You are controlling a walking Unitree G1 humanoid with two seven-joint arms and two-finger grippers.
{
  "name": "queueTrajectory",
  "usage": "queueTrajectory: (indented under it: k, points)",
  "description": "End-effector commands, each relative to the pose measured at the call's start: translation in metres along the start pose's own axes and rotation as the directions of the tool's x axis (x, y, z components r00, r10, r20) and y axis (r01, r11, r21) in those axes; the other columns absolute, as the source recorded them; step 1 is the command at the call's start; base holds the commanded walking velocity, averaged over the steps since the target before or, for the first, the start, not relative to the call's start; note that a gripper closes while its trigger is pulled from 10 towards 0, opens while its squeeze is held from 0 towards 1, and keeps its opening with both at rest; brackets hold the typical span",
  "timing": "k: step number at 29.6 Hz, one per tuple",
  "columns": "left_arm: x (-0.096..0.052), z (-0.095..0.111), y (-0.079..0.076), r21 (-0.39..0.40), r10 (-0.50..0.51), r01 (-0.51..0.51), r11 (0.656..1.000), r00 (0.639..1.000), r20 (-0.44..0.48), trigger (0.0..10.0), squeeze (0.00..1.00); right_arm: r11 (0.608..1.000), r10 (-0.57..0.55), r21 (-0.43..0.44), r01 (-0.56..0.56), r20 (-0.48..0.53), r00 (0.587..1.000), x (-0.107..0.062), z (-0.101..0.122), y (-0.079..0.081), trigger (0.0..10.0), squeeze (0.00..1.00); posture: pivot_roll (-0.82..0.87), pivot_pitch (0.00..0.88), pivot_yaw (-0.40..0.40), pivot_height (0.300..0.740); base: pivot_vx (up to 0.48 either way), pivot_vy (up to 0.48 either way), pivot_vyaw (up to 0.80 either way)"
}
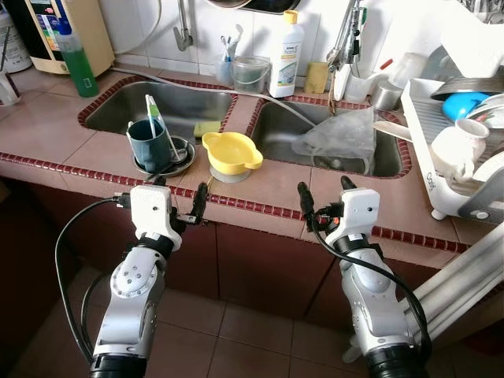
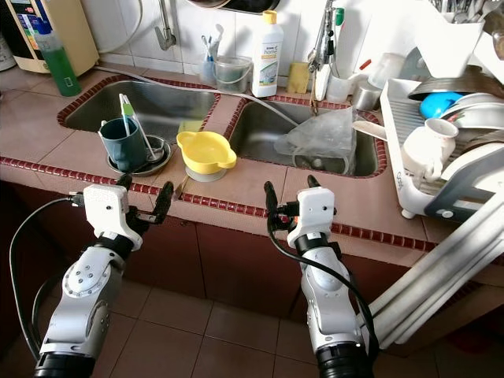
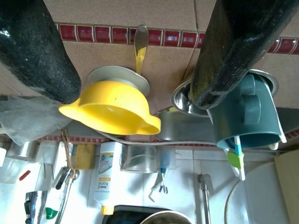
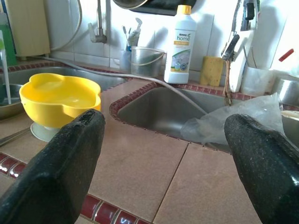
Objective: Kitchen organization
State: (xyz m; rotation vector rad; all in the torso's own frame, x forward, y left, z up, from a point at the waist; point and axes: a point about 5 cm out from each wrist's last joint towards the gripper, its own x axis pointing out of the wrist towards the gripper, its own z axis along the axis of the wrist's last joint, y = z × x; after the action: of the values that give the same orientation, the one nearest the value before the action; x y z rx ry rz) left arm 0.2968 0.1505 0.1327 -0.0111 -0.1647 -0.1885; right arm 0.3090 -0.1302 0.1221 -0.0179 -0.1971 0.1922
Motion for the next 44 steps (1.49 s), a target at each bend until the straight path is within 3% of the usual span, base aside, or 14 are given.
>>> queueTrajectory:
  k: [1,44]
  points:
    - [0.0013,-0.0006,-0.0009,-0.003,0.001,-0.001,1.000,1.000,-0.007,10.0,0.00,1.000,0.008,-0.006,-0.008,0.022,1.000,0.0021,0.0073,0.0009,10.0,0.00,-0.03,0.000,0.010,0.740,0.000,0.000,0.00]
    - [0.0012,0.0015,-0.0031,0.009,-0.016,0.016,1.000,1.000,-0.005,10.0,0.00,0.998,0.031,-0.054,-0.030,0.021,0.999,0.0013,0.0106,0.0000,10.0,0.00,-0.03,0.000,0.003,0.740,0.000,0.000,0.00]
